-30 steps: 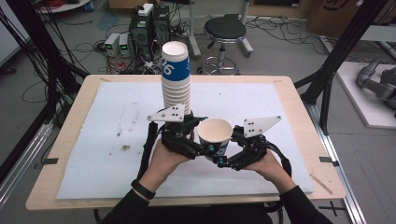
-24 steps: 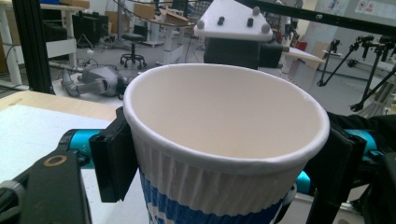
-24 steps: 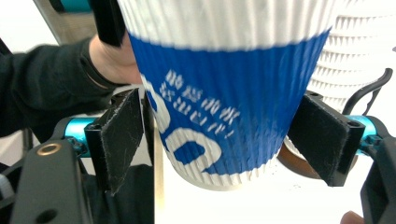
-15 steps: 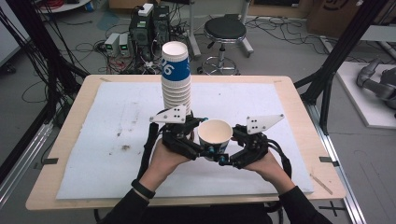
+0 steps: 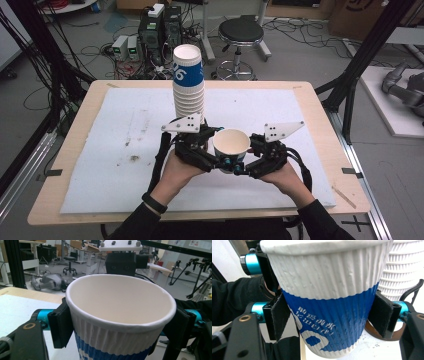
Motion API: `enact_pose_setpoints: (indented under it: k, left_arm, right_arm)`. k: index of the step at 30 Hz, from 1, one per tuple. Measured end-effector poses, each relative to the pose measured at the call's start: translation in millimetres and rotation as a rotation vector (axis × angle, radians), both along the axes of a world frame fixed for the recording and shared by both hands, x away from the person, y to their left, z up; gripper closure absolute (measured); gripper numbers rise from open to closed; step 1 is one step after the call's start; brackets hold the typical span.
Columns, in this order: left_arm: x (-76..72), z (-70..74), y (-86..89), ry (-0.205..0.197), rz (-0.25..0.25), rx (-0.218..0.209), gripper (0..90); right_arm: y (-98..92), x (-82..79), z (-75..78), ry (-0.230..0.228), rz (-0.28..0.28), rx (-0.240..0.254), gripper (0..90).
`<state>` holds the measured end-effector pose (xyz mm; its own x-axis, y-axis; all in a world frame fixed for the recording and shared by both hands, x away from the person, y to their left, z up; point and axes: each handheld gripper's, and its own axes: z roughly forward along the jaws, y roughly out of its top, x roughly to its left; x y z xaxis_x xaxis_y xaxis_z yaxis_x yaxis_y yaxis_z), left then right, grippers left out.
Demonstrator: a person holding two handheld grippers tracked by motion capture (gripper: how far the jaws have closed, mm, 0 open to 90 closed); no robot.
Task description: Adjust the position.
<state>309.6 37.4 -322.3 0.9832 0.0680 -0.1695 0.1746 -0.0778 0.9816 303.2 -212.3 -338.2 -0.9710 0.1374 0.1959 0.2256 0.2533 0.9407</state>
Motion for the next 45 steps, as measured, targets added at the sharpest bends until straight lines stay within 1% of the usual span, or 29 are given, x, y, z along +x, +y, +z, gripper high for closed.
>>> enact_pose_setpoints:
  k: [2,5,6,10,16,21,25,29,30,33,40,42,45]
  left_arm:
    - [-0.5,0.1,-0.2,-0.001,0.008,-0.004,19.5]
    - [-0.7,1.2,1.5,-0.007,0.022,0.001,16.0]
    - [-0.4,1.4,2.7,-0.009,0.019,0.001,15.6]
    - [-0.7,3.9,9.6,-0.012,0.037,-0.004,12.7]
    - [-1.1,7.4,19.9,-0.019,0.046,-0.011,12.0]
    - [-2.1,7.0,23.6,-0.026,0.047,0.004,12.0]
    - [-2.6,4.2,24.6,-0.023,0.051,0.008,12.1]
    - [-2.3,-0.2,23.7,-0.015,0.056,0.015,12.0]
    - [-2.1,-1.0,23.1,-0.017,0.057,0.026,12.0]
    - [-2.0,-4.3,20.5,-0.016,0.056,0.034,12.0]
    - [-2.2,-12.9,11.0,-0.007,0.057,0.05,12.0]
    - [-2.1,-15.7,8.0,-0.009,0.051,0.06,12.1]
    - [-2.6,-19.4,3.1,-0.001,0.048,0.064,12.0]
  right_arm:
    - [-0.3,0.0,0.1,0.002,0.0,-0.003,24.9]
    - [-1.0,0.6,0.2,0.004,0.002,-0.008,25.0]
    - [-1.5,0.5,0.6,0.003,0.003,-0.008,25.0]
    - [-4.5,0.7,2.2,-0.009,-0.005,0.003,25.1]
    - [-12.2,1.6,6.3,-0.019,-0.029,0.028,25.3]
    - [-17.9,2.0,9.8,-0.029,-0.045,0.047,25.5]
    - [-22.2,2.2,12.4,-0.033,-0.054,0.063,25.5]
    - [-24.9,1.8,14.2,-0.034,-0.06,0.073,25.5]
    - [-25.3,1.9,14.5,-0.037,-0.062,0.075,25.5]
    - [-25.7,1.8,15.1,-0.041,-0.064,0.081,25.5]
    - [-25.8,0.8,16.0,-0.035,-0.065,0.096,25.6]
    - [-25.0,0.6,15.9,-0.04,-0.064,0.099,25.6]
    - [-24.0,0.2,15.7,-0.033,-0.062,0.099,25.6]
